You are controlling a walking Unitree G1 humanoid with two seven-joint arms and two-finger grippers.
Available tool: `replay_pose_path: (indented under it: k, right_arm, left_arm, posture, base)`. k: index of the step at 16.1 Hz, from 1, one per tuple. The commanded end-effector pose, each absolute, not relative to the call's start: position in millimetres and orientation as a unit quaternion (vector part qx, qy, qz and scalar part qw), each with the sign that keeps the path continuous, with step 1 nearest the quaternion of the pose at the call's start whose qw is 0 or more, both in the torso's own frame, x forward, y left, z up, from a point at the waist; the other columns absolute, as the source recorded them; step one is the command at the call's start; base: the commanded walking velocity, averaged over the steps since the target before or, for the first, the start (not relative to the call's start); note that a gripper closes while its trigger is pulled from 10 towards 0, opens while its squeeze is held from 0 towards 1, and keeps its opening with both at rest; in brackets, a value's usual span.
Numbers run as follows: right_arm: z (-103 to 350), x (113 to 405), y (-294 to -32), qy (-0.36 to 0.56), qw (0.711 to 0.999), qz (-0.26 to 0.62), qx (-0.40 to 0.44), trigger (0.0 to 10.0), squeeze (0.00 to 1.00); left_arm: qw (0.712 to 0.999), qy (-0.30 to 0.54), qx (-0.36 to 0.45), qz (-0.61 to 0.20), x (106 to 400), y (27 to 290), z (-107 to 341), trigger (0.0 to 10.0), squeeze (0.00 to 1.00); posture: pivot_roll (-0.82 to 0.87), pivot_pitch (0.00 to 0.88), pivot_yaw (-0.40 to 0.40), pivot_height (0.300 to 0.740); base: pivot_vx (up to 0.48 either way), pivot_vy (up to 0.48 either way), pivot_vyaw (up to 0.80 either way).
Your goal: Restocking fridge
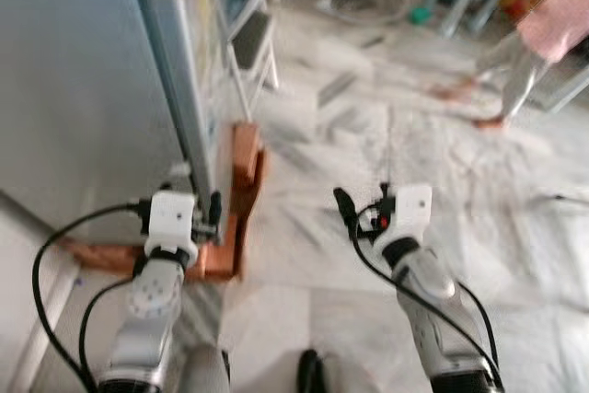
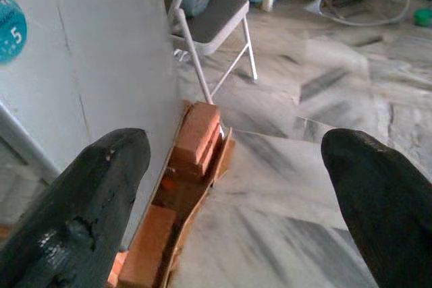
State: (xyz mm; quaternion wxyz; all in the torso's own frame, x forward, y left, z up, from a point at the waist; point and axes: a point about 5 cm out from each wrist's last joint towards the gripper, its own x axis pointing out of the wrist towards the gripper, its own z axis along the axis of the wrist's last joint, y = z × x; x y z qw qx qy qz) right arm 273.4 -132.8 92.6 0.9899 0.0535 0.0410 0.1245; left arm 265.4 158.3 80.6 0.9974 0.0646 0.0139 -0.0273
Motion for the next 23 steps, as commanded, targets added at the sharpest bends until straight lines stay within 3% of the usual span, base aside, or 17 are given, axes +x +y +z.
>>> replay_pose_path:
  k: [1,4,9,14,18,21,23]
  right_arm:
    - [88.6,269.6,-145.1,0.052,0.992,0.108,0.043,10.0,0.00]
    - [90.9,269.9,-148.5,0.053,0.992,0.105,0.036,10.0,0.00]
    - [91.3,256.8,-164.0,0.064,0.993,0.097,0.014,10.0,0.00]
    - [91.4,248.2,-166.5,0.072,0.993,0.094,0.005,10.0,0.00]
    - [92.4,249.3,-167.4,0.074,0.993,0.095,0.001,10.0,0.00]
    - [91.1,249.9,-167.2,0.079,0.992,0.096,0.001,10.0,0.00]
    - [89.7,249.2,-166.8,0.082,0.992,0.097,0.001,10.0,0.00]
  left_arm:
    - [0.999,0.014,0.038,-0.019,267.2,153.5,81.1,10.0,0.00]
    - [1.000,0.022,-0.013,0.003,288.4,152.5,81.3,10.0,0.00]
    - [0.999,-0.003,0.002,0.043,335.6,166.7,103.5,10.0,0.00]
    - [0.996,-0.035,0.023,0.076,356.5,179.7,121.6,10.0,0.00]
    - [0.997,-0.063,0.020,0.030,364.1,167.5,135.1,10.0,0.00]
    - [0.994,-0.089,0.028,-0.053,363.5,136.5,142.2,10.0,0.00]
    - [0.994,-0.088,0.020,-0.067,364.2,129.8,143.6,10.0,0.00]
  posture:
    - [0.12,0.206,-0.127,0.740]
    - [0.11,0.209,-0.139,0.740]
    - [0.03,0.217,-0.151,0.740]
    - [0.00,0.223,-0.155,0.740]
    - [0.01,0.227,-0.160,0.740]
    - [0.01,0.224,-0.161,0.740]
    - [0.01,0.223,-0.159,0.740]
  base:
    - [0.000,0.000,0.00]
    - [0.000,0.000,0.00]
    - [0.000,0.000,0.00]
    - [0.000,0.000,0.00]
    - [0.000,0.000,0.00]
    - [0.000,0.000,0.00]
    - [0.000,0.000,0.00]
